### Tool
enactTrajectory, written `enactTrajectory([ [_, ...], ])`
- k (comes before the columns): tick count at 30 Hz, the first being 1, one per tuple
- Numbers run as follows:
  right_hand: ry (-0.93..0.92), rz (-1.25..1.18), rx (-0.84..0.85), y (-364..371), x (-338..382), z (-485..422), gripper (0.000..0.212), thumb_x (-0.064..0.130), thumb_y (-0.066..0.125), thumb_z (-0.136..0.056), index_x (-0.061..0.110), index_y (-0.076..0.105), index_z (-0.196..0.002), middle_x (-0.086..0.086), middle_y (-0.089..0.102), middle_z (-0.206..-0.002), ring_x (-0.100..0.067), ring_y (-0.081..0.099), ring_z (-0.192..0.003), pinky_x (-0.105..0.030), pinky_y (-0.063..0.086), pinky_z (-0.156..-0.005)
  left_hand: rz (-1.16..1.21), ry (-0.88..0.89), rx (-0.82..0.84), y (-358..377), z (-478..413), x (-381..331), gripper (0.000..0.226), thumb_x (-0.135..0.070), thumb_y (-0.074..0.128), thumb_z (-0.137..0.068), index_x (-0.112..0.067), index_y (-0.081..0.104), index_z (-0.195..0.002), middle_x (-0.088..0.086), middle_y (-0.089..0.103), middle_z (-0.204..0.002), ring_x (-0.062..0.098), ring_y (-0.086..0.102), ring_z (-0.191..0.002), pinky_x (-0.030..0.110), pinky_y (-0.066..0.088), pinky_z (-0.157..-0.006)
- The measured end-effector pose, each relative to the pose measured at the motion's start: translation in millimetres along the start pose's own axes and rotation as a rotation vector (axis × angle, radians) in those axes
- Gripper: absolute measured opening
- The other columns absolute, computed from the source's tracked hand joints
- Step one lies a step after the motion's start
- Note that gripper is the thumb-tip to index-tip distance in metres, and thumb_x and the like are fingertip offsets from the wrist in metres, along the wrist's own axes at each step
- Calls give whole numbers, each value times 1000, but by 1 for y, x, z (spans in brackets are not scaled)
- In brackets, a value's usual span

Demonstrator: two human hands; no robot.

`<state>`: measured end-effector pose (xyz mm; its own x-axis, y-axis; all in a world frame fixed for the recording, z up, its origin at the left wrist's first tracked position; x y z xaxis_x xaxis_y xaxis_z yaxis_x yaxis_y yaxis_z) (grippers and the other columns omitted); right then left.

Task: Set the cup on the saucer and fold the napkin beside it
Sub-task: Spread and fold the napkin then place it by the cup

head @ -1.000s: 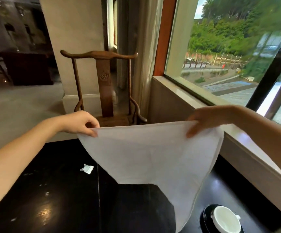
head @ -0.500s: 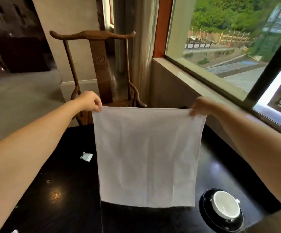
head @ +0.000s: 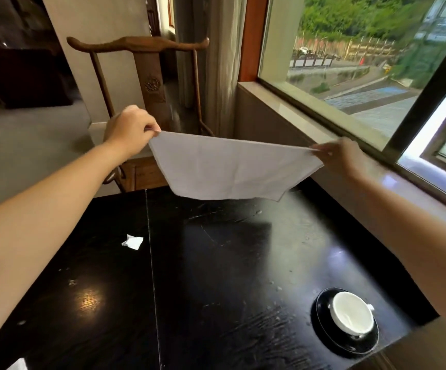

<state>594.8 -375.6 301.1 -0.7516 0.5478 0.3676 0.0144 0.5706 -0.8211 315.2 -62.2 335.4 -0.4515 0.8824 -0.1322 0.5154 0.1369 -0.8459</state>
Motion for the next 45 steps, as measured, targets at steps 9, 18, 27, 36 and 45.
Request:
enactTrajectory([
  [9,-35,-47,121,114,-45,155,20,2,79,-68,13,78,-85,-11,74,-69,-36,64,-65,-38,52,-60,151,-300,271,122,186,14,6,-17,70,-80,-18,75,-83,4,66,-88,26,63,-86,37,51,-73],
  [18,266,3,505,220,-79,266,20,13,67,-83,24,76,-97,-11,68,-90,-37,60,-89,-36,46,-81,97,-434,603,205,308,17,10,-19,63,-86,-19,73,-85,-2,61,-96,20,62,-91,29,49,-75],
  [27,8,337,981,254,-54,322,67,48,53,-84,26,32,-143,3,37,-148,-26,26,-138,-45,16,-113,40,-313,973,251,364,0,36,-47,55,-83,-29,64,-113,-11,59,-117,13,48,-118,35,29,-106],
  [36,27,140,817,339,31,305,60,45,34,-83,12,52,-130,-9,54,-137,-31,55,-122,-47,50,-95,161,-257,827,332,330,-61,64,-49,13,-89,-26,20,-148,-2,15,-158,16,12,-146,38,1,-118],
  [45,30,140,518,398,30,262,52,37,35,-90,18,45,-138,-5,44,-145,-18,21,-138,-41,8,-112,1,-178,687,411,264,-55,62,-41,11,-89,-24,31,-145,-3,25,-154,15,22,-143,42,-3,-112],
])
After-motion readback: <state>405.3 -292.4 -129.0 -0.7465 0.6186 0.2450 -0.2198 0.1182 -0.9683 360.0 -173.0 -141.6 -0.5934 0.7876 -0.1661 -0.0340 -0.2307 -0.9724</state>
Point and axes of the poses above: each hand's wrist, its own z-axis away from the middle knuckle, its own y-axis out of the palm, x = y × z, the point moved 7 cm from there along -z, towards the middle knuckle
